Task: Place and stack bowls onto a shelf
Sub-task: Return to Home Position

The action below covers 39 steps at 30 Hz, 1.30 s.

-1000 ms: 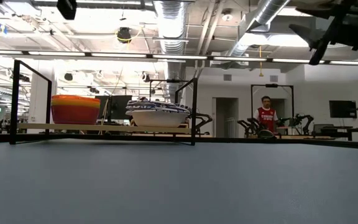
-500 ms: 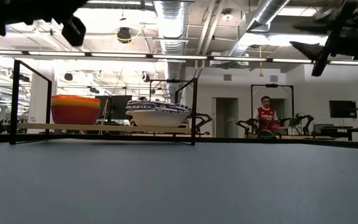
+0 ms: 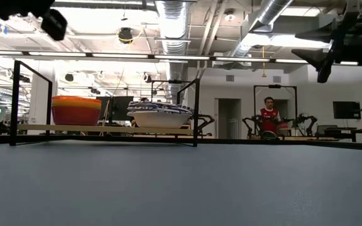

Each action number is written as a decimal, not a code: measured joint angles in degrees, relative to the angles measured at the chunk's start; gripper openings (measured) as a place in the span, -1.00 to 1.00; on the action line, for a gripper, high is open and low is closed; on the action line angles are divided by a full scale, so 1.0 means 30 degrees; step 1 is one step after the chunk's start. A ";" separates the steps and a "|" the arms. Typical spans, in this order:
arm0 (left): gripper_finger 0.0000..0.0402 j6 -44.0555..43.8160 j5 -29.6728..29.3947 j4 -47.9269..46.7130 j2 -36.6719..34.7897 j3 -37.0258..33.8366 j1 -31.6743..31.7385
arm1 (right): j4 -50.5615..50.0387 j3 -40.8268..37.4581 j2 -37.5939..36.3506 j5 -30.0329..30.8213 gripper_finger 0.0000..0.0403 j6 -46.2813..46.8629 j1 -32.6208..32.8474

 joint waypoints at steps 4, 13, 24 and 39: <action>-1.00 -0.0140 -0.2345 -0.3986 -0.2872 0.0000 -0.0007 | 0.0043 0.0000 0.0000 -0.1053 0.09 -0.0527 -0.0701; -1.00 -0.0344 -0.3493 -0.2884 -0.2530 -0.2208 0.0000 | 0.0083 0.0000 -0.0048 -0.3132 0.09 -0.3169 -0.1213; -1.00 -0.1492 -0.2168 -0.0198 -0.2940 -0.5288 -0.0044 | -0.3331 -0.0860 -0.0071 -0.3592 0.09 -0.6342 -0.1162; -1.00 -0.1311 -0.2536 -0.1106 -0.2931 -0.5333 -0.0044 | -0.4473 -0.0874 0.0058 -0.8227 0.09 -0.7604 0.0307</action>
